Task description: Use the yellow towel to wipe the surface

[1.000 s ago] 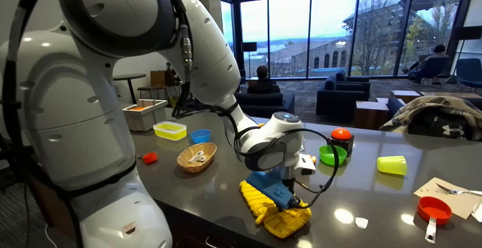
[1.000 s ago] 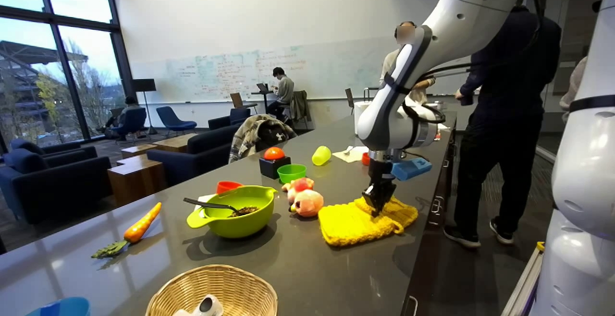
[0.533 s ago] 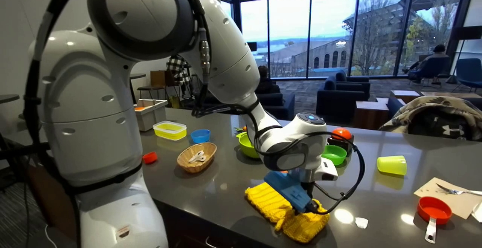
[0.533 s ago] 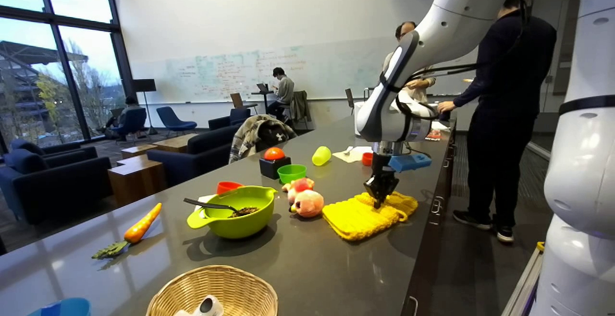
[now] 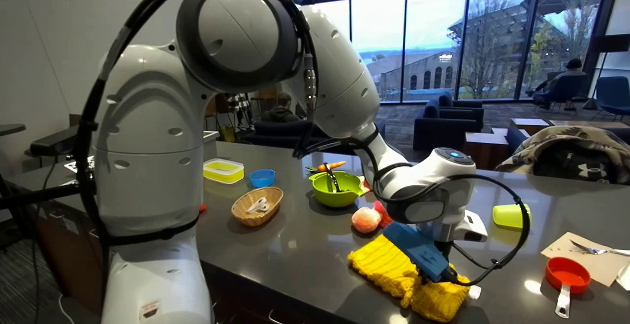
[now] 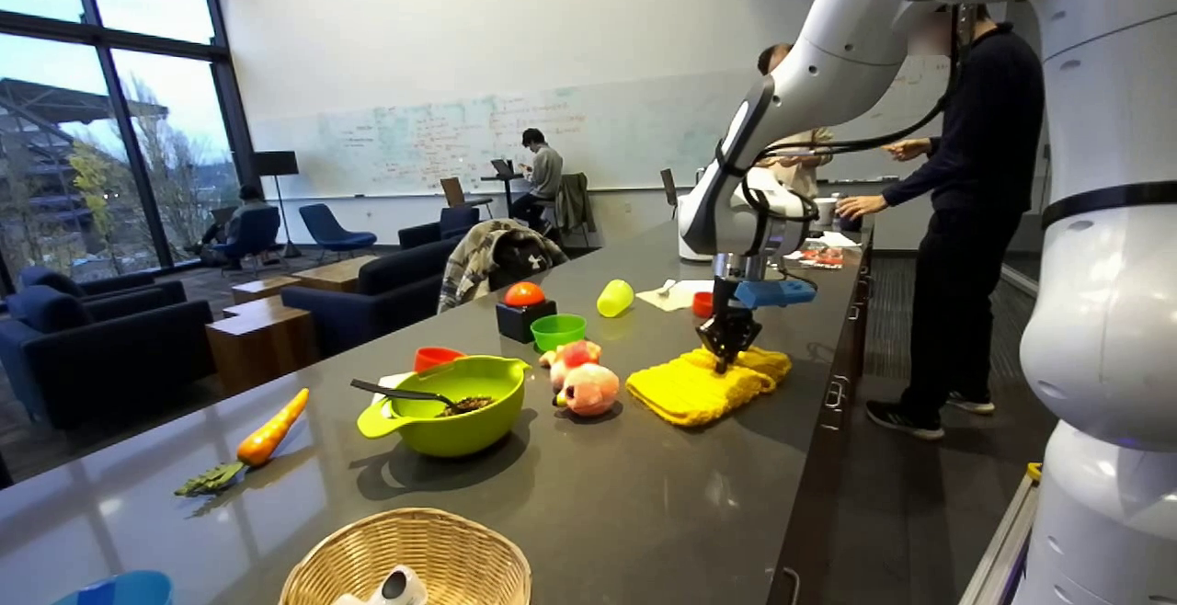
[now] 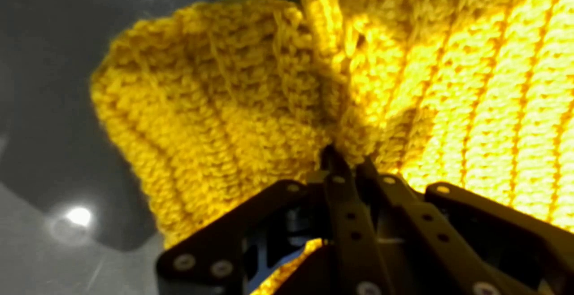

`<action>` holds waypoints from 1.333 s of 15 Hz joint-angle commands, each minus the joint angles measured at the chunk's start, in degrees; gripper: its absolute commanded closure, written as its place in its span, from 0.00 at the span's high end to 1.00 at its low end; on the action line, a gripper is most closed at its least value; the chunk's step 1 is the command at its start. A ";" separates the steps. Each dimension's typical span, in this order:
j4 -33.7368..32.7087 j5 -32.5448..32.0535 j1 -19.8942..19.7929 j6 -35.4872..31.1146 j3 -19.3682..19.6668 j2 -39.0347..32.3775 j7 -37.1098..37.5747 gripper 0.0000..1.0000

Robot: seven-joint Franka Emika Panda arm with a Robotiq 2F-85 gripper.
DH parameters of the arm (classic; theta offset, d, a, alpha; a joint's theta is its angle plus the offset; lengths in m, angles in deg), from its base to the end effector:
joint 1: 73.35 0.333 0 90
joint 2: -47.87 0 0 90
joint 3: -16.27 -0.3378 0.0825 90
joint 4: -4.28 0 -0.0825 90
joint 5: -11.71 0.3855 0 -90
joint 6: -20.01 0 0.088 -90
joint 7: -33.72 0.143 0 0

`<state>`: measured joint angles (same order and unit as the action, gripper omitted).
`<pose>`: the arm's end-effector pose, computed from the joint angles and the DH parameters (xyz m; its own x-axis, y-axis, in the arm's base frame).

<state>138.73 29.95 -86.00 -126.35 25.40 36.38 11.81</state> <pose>0.4848 -0.1933 0.2335 0.9646 -0.2590 0.0493 -0.2503 -0.9584 -0.1373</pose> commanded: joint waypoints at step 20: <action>-18.87 -0.43 -8.01 5.74 -1.40 -15.84 7.49 0.02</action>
<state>116.01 29.90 -94.40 -117.62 25.16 22.02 19.83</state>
